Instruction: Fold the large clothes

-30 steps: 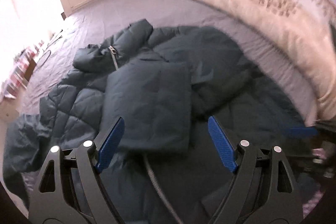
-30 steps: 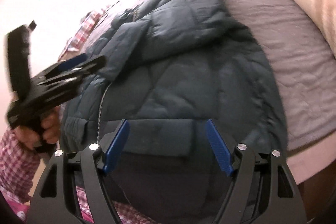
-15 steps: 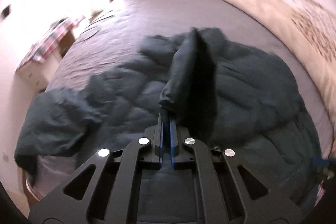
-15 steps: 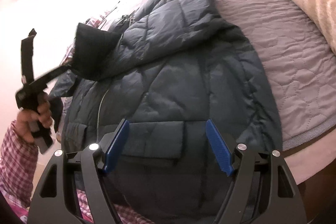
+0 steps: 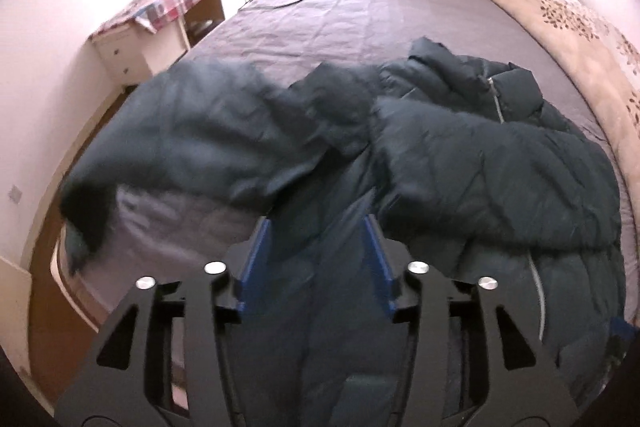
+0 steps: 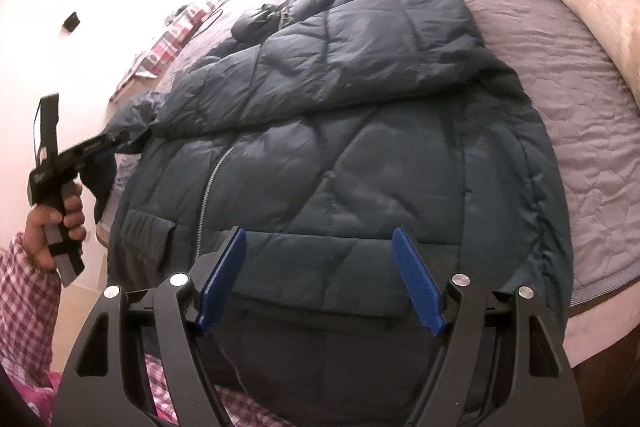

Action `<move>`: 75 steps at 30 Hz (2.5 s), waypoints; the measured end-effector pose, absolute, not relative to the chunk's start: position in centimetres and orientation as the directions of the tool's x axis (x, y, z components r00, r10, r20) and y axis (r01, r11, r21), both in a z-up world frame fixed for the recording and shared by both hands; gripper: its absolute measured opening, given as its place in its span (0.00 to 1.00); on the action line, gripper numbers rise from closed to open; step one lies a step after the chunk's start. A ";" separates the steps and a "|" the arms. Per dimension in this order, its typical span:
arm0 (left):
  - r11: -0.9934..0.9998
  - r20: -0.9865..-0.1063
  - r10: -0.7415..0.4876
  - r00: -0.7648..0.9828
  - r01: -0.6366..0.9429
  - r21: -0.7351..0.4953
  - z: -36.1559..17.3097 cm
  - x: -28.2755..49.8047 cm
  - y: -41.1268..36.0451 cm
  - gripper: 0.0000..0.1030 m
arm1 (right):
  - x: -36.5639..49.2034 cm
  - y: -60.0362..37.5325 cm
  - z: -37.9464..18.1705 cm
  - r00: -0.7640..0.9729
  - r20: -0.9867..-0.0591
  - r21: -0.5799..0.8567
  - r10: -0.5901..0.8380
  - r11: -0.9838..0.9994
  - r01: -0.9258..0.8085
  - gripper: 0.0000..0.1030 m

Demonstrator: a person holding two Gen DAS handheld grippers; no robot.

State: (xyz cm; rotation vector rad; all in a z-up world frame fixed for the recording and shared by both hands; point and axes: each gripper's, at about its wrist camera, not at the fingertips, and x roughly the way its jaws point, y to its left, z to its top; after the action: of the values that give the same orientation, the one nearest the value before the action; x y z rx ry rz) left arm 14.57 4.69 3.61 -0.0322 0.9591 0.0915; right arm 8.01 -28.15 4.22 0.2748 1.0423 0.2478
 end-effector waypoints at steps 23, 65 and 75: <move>0.213 -0.599 -0.241 0.764 -0.561 -0.800 -3.7 13.4 29.5 0.81 | 9.2 -20.0 5.1 0.409 -0.856 0.244 0.315 0.945 -0.217 0.71; 0.911 -0.806 -0.362 0.469 0.362 -0.198 0.9 17.7 -7.4 0.65 | 8.1 -30.5 7.3 0.577 -0.749 0.386 0.326 0.922 -0.020 0.71; 0.970 -0.809 -0.212 0.548 0.013 -0.245 -2.3 12.0 4.4 0.70 | 13.8 -27.5 5.0 0.503 -0.809 0.372 0.304 0.928 0.038 0.71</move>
State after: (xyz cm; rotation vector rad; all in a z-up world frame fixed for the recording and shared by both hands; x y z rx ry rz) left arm 11.99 4.44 -2.30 -0.2200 0.9842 -0.1344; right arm 13.80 -27.47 4.98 0.3654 1.0378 0.1649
